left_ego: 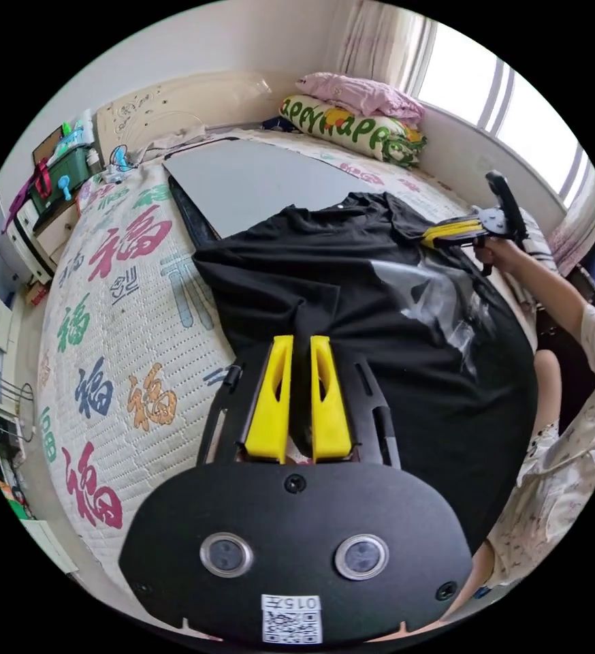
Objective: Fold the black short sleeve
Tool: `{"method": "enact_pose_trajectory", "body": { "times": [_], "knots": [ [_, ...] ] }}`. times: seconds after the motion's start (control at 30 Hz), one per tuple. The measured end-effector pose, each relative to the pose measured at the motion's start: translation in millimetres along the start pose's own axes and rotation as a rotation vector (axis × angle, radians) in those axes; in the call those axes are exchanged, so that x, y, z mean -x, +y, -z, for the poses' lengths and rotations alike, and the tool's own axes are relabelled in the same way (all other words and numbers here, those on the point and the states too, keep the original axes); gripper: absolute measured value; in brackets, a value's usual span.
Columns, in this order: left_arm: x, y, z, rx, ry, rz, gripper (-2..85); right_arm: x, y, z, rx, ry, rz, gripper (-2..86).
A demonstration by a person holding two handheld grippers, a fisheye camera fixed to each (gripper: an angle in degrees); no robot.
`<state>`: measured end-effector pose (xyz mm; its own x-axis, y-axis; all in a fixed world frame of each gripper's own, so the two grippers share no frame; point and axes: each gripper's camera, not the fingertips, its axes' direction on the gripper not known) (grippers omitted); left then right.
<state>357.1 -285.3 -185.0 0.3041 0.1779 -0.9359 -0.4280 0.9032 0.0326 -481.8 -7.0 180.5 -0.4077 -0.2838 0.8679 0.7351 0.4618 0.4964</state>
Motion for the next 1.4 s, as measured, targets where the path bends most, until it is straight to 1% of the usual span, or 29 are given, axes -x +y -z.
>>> {"method": "enact_pose_trajectory", "body": {
  "times": [0.07, 0.1, 0.13, 0.17, 0.2, 0.23, 0.27, 0.3, 0.33, 0.4, 0.43, 0.47, 0.5, 0.53, 0.57, 0.63, 0.7, 0.73, 0.77, 0.83, 0.9, 0.97, 1.1, 1.23, 1.33, 1.4],
  "knots": [
    [25, -4, 21, -0.059, 0.085, 0.044, 1.9, -33, -9, 23, -0.053, -0.04, -0.07, 1.7],
    [48, -5, 37, -0.121, 0.123, 0.111, 1.3, -66, -12, 44, -0.102, -0.044, -0.146, 1.3],
    [76, -3, 56, -0.202, 0.128, 0.192, 0.8, -104, -12, 66, -0.152, -0.028, -0.237, 1.1],
    [90, -1, 65, -0.237, 0.135, 0.229, 0.7, -125, -11, 76, -0.178, -0.018, -0.286, 1.1],
    [119, 4, 78, -0.294, 0.111, 0.316, 0.5, -168, -6, 94, -0.225, 0.005, -0.387, 1.3],
    [143, 10, 85, -0.326, 0.034, 0.416, 0.8, -209, -1, 104, -0.249, 0.035, -0.485, 1.6],
    [154, 13, 85, -0.331, -0.005, 0.461, 0.9, -228, 2, 106, -0.253, 0.053, -0.531, 1.9],
    [173, 19, 81, -0.32, -0.063, 0.545, 2.0, -264, 8, 105, -0.241, 0.095, -0.627, 2.7],
    [190, 27, 72, -0.286, -0.113, 0.656, 5.6, -295, 18, 101, -0.21, 0.136, -0.737, 3.7],
    [202, 42, 68, -0.272, -0.171, 0.804, 11.9, -324, 36, 100, -0.202, 0.154, -0.865, 5.8],
    [196, 50, 75, -0.314, -0.229, 0.83, 12.1, -328, 45, 106, -0.248, 0.151, -0.877, 5.9],
    [189, 51, 80, -0.348, -0.257, 0.818, 11.4, -325, 45, 109, -0.271, 0.15, -0.859, 6.0],
    [172, 46, 88, -0.408, -0.283, 0.752, 9.9, -315, 38, 112, -0.292, 0.152, -0.785, 5.6],
    [154, 28, 89, -0.427, -0.255, 0.649, 8.9, -299, 23, 110, -0.282, 0.156, -0.687, 5.0],
    [145, 16, 87, -0.423, -0.223, 0.591, 8.4, -289, 13, 108, -0.273, 0.156, -0.635, 4.6],
    [110, -40, 61, -0.345, -0.059, 0.402, 7.5, -243, -31, 88, -0.241, 0.101, -0.441, 2.2],
    [82, -81, 29, -0.254, 0.026, 0.284, 6.2, -207, -67, 65, -0.214, 0.022, -0.339, 0.6],
    [64, -104, 7, -0.192, 0.019, 0.23, 5.2, -185, -88, 46, -0.197, -0.02, -0.291, 0.0],
    [56, -113, -4, -0.165, 0.002, 0.214, 4.8, -175, -98, 36, -0.181, -0.036, -0.268, -0.3],
    [36, -139, -46, -0.059, -0.02, 0.169, 3.1, -145, -132, -11, -0.069, -0.006, -0.195, -0.8],
    [28, -150, -70, -0.001, -0.029, 0.157, 1.7, -136, -147, -42, -0.007, 0.063, -0.181, -0.9],
    [24, -156, -87, 0.039, -0.077, 0.152, 0.5, -135, -155, -65, 0.014, 0.098, -0.182, -1.0],
    [22, -170, -98, 0.029, -0.125, 0.138, -0.7, -142, -167, -88, -0.012, 0.193, -0.19, -1.0],
    [13, -192, -110, 0.035, -0.295, 0.123, -0.8, -158, -186, -110, -0.016, 0.348, -0.23, -1.0],
    [11, -206, -116, 0.036, -0.353, 0.136, -0.4, -174, -202, -121, -0.006, 0.395, -0.263, -0.9],
    [13, -208, -113, 0.032, -0.347, 0.165, 0.2, -187, -206, -122, -0.001, 0.383, -0.285, -0.6]
  ]
}}
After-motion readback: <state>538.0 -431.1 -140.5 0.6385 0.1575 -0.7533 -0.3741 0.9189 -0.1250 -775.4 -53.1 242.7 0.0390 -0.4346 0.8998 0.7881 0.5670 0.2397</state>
